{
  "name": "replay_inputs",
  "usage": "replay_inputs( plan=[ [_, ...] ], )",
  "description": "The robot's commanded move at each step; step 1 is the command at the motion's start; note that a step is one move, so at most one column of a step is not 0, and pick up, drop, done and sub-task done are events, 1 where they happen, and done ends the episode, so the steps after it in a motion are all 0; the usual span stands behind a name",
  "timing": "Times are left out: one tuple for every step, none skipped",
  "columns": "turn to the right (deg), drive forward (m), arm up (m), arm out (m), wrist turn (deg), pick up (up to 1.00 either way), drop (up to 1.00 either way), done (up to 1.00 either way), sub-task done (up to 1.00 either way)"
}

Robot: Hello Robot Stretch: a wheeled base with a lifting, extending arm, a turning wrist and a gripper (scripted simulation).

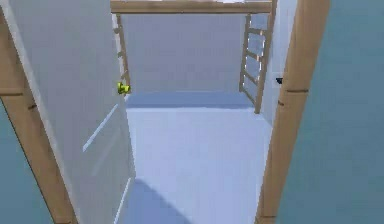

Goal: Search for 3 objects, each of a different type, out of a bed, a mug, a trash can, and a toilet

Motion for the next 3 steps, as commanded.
replay_inputs(
  plan=[
    [0.0,0.60,0.00,0.00,0.0,0.00,0.00,0.00,0.00],
    [-6.0,0.00,0.00,0.00,0.0,0.00,0.00,0.00,0.00],
    [0.0,0.30,0.00,0.00,0.0,0.00,0.00,0.00,0.00]
  ],
)
